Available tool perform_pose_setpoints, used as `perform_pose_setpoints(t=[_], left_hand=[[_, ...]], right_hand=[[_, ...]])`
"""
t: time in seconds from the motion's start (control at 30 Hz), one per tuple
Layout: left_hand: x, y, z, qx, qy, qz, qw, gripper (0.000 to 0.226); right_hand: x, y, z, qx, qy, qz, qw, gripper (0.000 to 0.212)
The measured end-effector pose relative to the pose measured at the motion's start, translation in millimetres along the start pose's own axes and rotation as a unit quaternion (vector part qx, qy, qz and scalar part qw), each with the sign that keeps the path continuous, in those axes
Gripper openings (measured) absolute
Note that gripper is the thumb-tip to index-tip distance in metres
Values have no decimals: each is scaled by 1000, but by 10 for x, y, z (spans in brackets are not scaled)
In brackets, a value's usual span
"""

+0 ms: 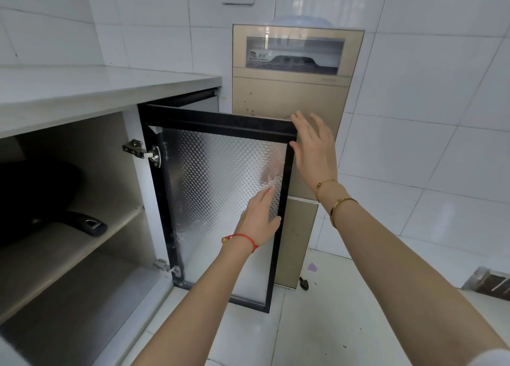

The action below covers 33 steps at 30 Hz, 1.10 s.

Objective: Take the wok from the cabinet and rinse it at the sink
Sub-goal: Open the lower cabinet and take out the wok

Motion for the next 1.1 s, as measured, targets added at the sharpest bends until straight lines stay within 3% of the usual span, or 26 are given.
perform_pose_setpoints(t=[0.37, 0.8, 1.1], left_hand=[[284, -966, -648, -82, 85, -68, 991, 66], [575, -2199, -1475, -183, 150, -203, 950, 61], [1180, -2237, -1777, -257, 59, -309, 913, 54]], right_hand=[[767, -529, -125, -5, 123, -28, 992, 30], [1985, -1062, 147, 140, 276, -19, 951, 31], [2691, -759, 904, 265, 368, -27, 891, 39]])
Point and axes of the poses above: each hand's wrist, its own y-axis towards the middle knuckle, its own z-axis out of the palm, x = y × z, the point moved 2 cm from there along y, towards the middle knuckle, and after that the axes turned 1 degree about -z, right-handed, at the moved point
